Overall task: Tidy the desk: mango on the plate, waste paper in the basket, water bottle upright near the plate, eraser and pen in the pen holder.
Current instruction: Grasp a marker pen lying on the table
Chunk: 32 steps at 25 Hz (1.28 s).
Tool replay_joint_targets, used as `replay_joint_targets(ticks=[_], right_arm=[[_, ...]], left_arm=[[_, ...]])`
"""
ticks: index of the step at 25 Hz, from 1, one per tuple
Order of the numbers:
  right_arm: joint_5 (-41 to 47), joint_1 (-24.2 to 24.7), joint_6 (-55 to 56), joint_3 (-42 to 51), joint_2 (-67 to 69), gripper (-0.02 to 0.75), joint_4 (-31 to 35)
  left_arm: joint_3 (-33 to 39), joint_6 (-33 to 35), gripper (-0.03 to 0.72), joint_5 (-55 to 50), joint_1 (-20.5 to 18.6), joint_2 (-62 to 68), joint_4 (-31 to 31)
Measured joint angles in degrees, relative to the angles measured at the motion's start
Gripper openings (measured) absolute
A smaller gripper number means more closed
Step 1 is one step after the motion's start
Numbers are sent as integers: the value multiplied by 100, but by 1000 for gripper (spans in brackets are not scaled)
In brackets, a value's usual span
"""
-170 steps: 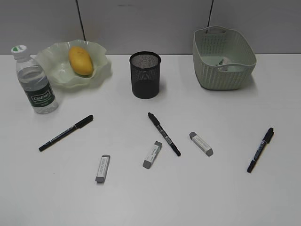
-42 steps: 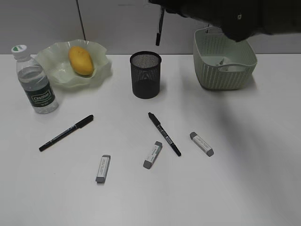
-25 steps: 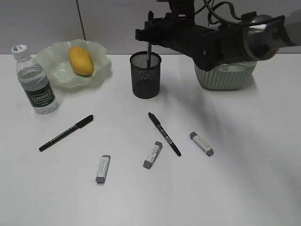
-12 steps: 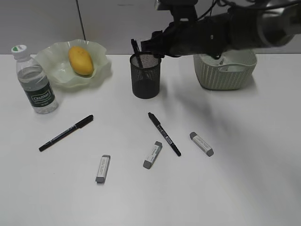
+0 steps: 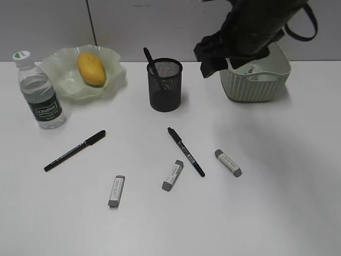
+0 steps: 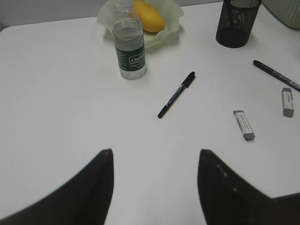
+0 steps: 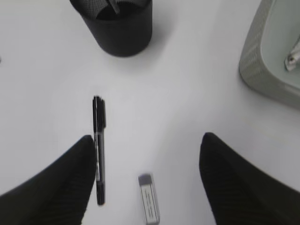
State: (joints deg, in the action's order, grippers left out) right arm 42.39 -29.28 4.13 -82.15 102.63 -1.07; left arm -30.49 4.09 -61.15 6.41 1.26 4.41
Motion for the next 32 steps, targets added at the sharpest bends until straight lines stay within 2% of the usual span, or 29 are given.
replay_joint_targets(ticks=[5, 8, 13, 17, 20, 23, 26, 32], right_arm=[[1134, 0, -53, 19, -471, 582, 5], [1388, 0, -110, 321, -953, 584, 107], [1404, 0, -123, 1555, -2194, 584, 194], [1410, 0, -123, 2638, -3248, 584, 544], [1441, 0, -123, 3289, -4028, 584, 847], [1583, 0, -118, 3777, -4836, 584, 877], [1788, 0, 1, 4125, -5662, 585, 671], [1861, 0, 645, 4473, -7343, 585, -421]], left_arm=[[0, 0, 433, 0, 0, 0, 0], [0, 0, 433, 0, 0, 0, 0], [0, 0, 433, 0, 0, 0, 0], [0, 0, 427, 0, 0, 0, 0], [0, 0, 425, 0, 0, 0, 0], [0, 0, 424, 0, 0, 0, 0], [0, 0, 424, 0, 0, 0, 0], [0, 0, 424, 0, 0, 0, 0]])
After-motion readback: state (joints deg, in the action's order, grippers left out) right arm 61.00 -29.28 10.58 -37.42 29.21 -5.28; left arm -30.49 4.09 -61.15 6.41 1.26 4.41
